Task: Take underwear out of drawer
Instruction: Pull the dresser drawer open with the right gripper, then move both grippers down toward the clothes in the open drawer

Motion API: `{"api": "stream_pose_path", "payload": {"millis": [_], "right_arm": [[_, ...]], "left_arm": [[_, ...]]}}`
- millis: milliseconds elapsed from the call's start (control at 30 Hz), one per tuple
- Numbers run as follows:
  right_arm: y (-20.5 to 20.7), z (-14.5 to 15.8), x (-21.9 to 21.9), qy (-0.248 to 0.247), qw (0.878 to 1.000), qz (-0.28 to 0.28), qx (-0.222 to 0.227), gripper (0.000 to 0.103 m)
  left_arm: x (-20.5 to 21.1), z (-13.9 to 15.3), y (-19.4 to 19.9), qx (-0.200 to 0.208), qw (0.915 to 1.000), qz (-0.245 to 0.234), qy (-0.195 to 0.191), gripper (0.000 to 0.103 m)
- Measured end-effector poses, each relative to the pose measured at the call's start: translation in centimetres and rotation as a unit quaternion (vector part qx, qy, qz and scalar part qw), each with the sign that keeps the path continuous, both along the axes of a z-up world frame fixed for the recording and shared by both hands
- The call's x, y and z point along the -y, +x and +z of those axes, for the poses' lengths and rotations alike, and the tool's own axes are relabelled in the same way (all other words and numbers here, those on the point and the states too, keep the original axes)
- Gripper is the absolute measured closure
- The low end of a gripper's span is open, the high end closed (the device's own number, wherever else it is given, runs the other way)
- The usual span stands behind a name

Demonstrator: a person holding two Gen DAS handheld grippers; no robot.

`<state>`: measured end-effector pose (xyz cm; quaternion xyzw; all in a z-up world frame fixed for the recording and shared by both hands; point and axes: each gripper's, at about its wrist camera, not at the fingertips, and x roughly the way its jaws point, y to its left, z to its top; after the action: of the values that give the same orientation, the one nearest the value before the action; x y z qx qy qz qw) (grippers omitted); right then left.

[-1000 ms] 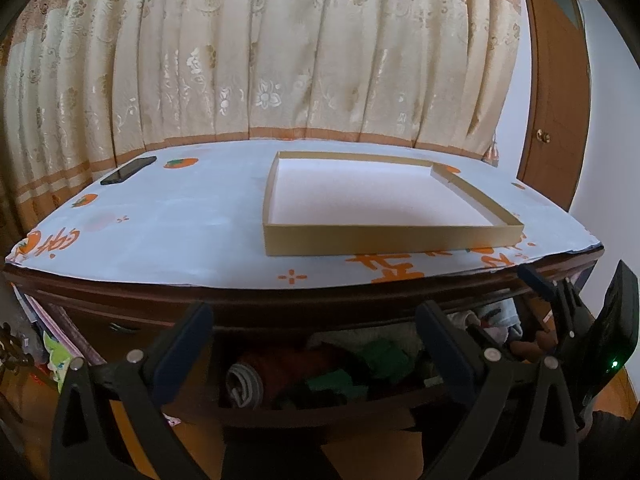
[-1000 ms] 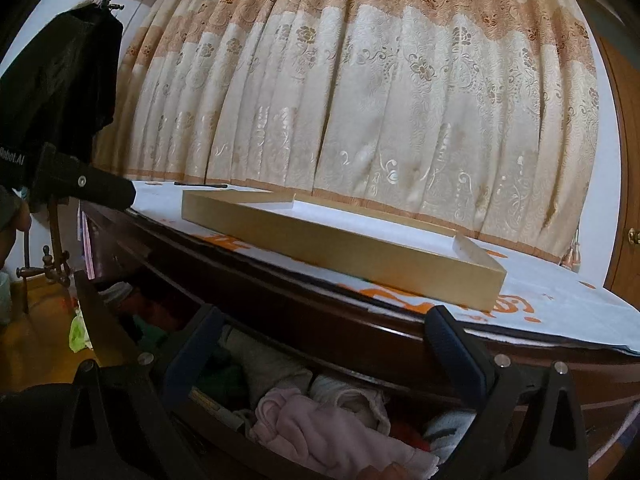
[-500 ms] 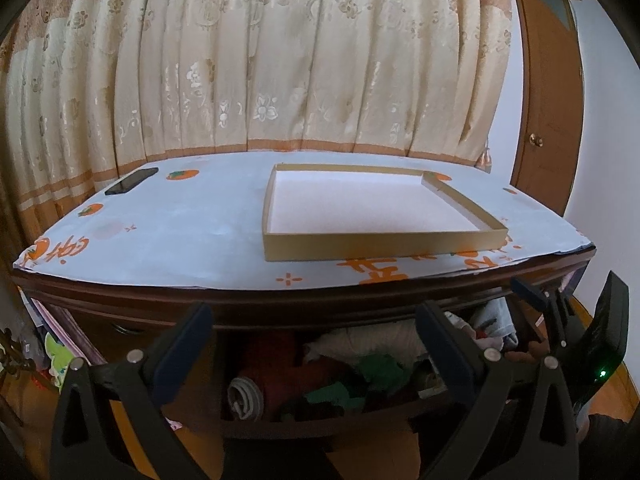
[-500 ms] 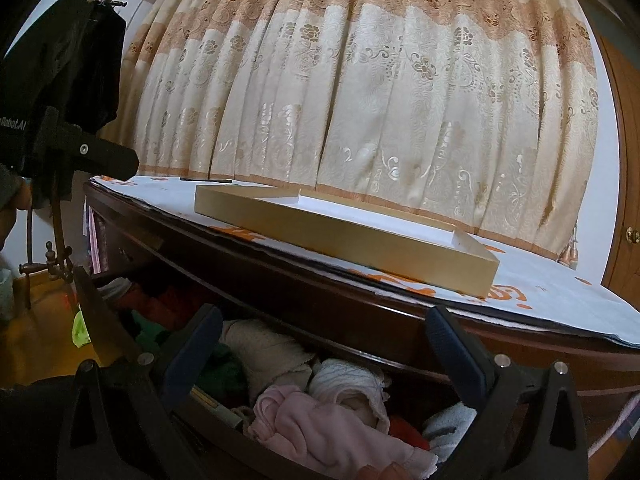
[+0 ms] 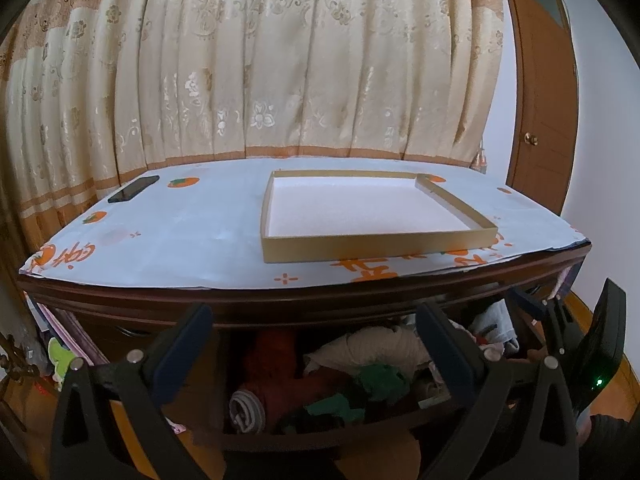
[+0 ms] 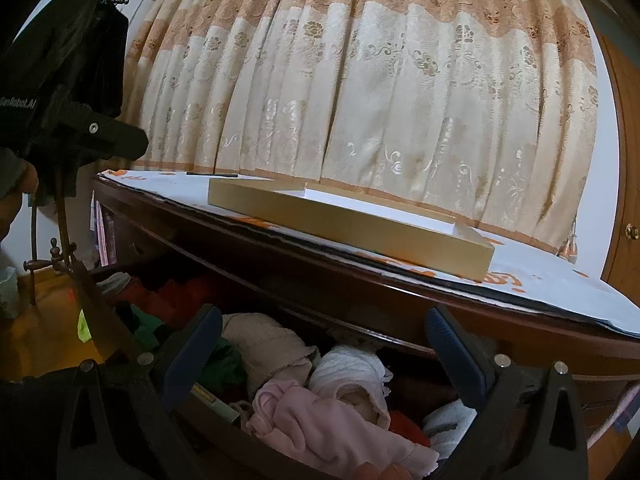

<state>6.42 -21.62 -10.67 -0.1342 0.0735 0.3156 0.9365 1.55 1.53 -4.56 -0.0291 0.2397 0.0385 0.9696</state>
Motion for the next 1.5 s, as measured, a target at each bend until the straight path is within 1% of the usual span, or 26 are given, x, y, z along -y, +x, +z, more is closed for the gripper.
{"api": "stream_pose_path", "payload": {"millis": [400, 800, 1133, 1300, 1500], "right_arm": [[-1.0, -0.2, 0.4, -0.008, 1.000, 0.000, -0.007, 0.001], [-1.8, -0.2, 0.9, -0.013, 1.000, 0.004, -0.018, 0.001], [-2.1, -0.3, 0.6, -0.030, 0.999, 0.008, -0.027, 0.001], [-2.3, -0.1, 1.0, -0.024, 0.999, 0.006, -0.034, 0.001], [-2.7, -0.1, 1.1, -0.029, 0.999, 0.010, -0.034, 0.001]], "left_arm": [[-0.1, 0.1, -0.5, -0.006, 1.0000, -0.004, -0.002, 0.000], [-0.3, -0.2, -0.8, -0.011, 0.9999, 0.002, -0.003, 0.000], [-0.5, -0.3, -0.9, -0.015, 0.9999, 0.004, -0.002, 0.000], [-0.8, -0.4, -1.0, -0.015, 0.9999, 0.006, -0.003, 0.000], [-1.0, -0.6, -1.1, -0.021, 0.9997, 0.008, -0.003, 0.000]]}}
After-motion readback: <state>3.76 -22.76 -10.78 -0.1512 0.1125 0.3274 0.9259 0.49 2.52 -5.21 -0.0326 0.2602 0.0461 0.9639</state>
